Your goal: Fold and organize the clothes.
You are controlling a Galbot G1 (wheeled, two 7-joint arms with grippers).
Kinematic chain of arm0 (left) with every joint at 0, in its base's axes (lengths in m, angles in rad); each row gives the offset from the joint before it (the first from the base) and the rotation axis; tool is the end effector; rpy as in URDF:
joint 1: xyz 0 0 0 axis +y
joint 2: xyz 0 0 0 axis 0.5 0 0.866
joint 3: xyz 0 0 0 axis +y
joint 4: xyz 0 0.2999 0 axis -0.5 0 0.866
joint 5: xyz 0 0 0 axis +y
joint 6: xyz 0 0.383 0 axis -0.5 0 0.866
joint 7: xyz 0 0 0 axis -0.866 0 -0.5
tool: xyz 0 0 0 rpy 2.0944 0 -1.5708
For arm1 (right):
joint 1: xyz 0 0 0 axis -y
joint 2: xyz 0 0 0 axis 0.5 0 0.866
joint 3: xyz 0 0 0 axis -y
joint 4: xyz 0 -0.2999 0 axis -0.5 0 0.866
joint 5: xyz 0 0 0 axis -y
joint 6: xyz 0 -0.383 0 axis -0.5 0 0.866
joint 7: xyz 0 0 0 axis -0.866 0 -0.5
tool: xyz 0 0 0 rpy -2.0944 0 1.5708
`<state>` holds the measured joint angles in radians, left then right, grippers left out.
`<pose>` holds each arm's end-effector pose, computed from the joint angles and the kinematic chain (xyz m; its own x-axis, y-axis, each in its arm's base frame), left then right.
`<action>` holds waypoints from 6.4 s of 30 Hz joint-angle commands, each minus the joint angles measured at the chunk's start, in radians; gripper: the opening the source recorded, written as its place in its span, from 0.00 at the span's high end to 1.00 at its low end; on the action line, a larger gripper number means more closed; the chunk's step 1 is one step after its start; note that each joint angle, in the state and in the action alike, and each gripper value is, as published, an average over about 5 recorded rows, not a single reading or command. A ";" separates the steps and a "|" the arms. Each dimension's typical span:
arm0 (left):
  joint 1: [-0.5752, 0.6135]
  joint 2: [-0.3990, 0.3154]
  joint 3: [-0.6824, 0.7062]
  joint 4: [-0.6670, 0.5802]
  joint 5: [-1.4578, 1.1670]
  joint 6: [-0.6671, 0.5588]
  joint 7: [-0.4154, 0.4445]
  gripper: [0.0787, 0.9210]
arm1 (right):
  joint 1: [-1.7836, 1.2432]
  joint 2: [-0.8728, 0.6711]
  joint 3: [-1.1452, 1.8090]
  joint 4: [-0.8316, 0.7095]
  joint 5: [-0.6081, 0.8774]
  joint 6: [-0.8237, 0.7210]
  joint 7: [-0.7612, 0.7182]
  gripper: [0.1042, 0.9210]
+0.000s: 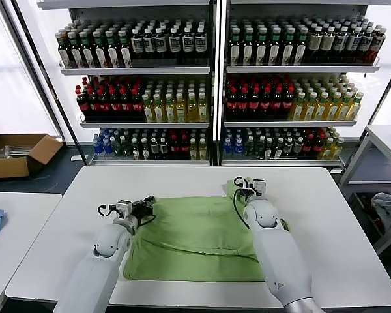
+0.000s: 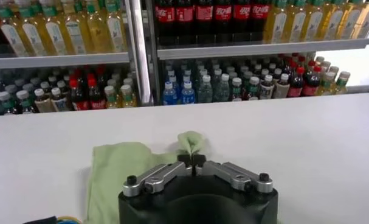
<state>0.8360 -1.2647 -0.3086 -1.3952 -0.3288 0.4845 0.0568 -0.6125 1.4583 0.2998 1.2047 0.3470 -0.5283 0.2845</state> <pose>0.4386 0.0338 -0.2885 -0.8552 0.1802 0.4859 0.1968 0.9803 -0.0173 0.5029 0.0298 -0.2551 -0.8710 0.0601 0.4876 0.0777 0.9968 0.0160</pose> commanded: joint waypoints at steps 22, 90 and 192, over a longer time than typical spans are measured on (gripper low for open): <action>0.306 0.035 -0.075 -0.405 0.016 -0.071 0.005 0.99 | -0.453 -0.130 0.058 0.653 0.016 0.019 0.052 1.00; 0.578 -0.054 -0.139 -0.621 0.252 -0.082 -0.071 0.34 | -0.830 -0.141 0.163 1.031 -0.133 0.124 0.069 0.63; 0.493 -0.051 -0.049 -0.604 0.250 -0.013 -0.020 0.97 | -0.944 -0.136 0.216 1.128 -0.159 0.151 0.096 0.12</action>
<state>1.3502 -1.2764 -0.4309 -2.0219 -0.1139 0.4678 0.0269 -1.5347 1.3165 0.5181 2.3416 0.1954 -0.3824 0.3809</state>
